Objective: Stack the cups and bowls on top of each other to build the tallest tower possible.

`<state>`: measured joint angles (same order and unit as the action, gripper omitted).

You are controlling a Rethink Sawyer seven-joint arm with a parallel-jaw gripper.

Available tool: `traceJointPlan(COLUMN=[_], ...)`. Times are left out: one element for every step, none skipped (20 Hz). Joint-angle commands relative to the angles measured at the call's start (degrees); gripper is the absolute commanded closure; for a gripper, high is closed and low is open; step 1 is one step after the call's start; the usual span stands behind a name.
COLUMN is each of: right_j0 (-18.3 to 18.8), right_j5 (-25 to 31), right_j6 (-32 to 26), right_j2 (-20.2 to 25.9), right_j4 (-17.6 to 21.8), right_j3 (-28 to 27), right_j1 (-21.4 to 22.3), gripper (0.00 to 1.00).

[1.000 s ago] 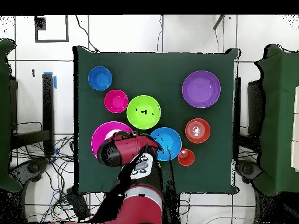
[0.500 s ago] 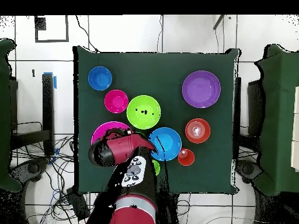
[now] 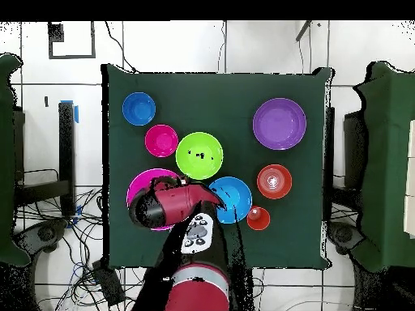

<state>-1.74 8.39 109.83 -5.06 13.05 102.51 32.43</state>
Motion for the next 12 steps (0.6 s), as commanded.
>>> traceJointPlan(right_j0=[1.75, 1.4, 1.19, 0.98, 1.02, 1.13, 1.17, 1.21, 1.25, 1.22, 1.33, 1.19], right_j5=[-2.05, -2.27, -2.45, -2.63, -2.63, -2.76, -2.62, -2.48, -2.35, -2.23, -2.25, -2.66], right_j6=[6.02, 6.49, 6.66, 6.83, 6.79, 6.78, 6.73, 6.69, 6.67, 6.58, 6.45, 6.73], right_j2=[7.42, 7.01, 6.77, 6.53, 6.56, 6.61, 6.61, 6.61, 6.62, 6.54, 6.63, 6.47], right_j4=[-0.01, -0.15, -0.16, -0.17, -0.17, -0.17, -0.23, -0.29, -0.35, -0.3, -0.21, -0.19], right_j3=[1.12, 1.23, 1.14, 1.05, 0.96, 0.96, 0.93, 0.91, 0.87, 0.81, 0.71, 1.01], right_j1=[-3.73, -3.71, -3.84, -3.98, -4.16, -4.25, -4.2, -4.14, -4.14, -4.07, -4.14, -4.22], gripper=[0.0, 0.0, 0.0, 0.0, 0.0, 0.0, 0.0, 0.0, 0.0, 0.0, 0.0, 0.0])
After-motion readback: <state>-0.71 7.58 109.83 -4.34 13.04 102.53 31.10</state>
